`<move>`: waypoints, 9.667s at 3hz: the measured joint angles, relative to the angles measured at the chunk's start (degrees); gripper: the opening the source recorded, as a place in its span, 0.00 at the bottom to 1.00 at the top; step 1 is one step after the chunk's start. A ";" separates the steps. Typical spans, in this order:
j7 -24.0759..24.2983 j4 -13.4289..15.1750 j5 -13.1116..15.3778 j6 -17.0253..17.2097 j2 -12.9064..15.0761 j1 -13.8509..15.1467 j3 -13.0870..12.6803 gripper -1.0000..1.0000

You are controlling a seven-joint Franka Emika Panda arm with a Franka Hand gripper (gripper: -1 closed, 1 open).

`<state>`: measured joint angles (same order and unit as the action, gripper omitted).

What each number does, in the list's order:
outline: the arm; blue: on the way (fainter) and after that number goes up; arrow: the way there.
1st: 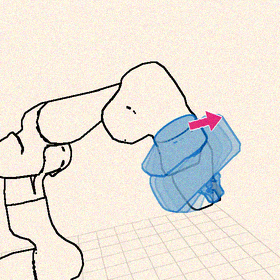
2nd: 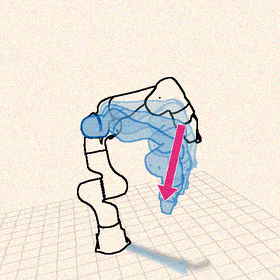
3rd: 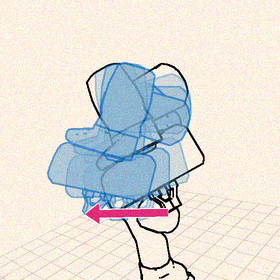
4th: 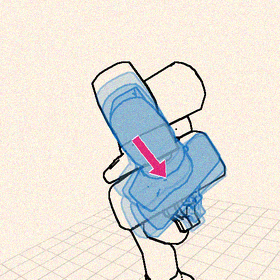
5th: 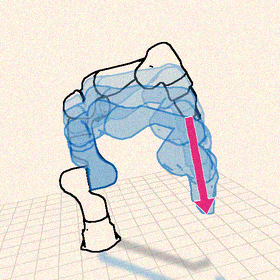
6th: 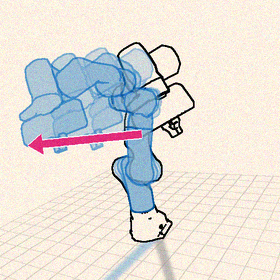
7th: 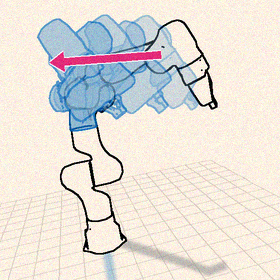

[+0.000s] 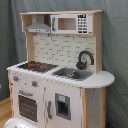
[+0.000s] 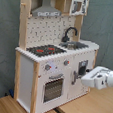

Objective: Play with the kitchen

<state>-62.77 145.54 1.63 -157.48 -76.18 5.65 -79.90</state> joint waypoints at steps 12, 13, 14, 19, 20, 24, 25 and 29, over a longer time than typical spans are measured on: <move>7.66 -5.60 -5.53 0.63 -9.37 6.79 -3.06 1.00; 2.86 -5.61 -5.53 1.59 -9.37 7.38 -0.10 1.00; -1.39 -5.91 -5.53 0.15 -8.90 7.42 3.97 1.00; -18.50 -7.13 -5.60 -11.11 -2.14 14.01 22.11 1.00; -20.98 -8.93 -5.60 -13.11 1.02 16.58 24.08 1.00; -30.71 -18.15 -5.59 -18.65 16.87 25.30 28.18 1.00; -34.46 -19.07 -5.59 -19.15 20.69 25.90 30.14 1.00; -50.55 -19.51 -5.57 -20.96 35.31 31.19 33.25 1.00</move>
<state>-113.31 126.03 -3.94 -178.44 -40.87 36.84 -46.66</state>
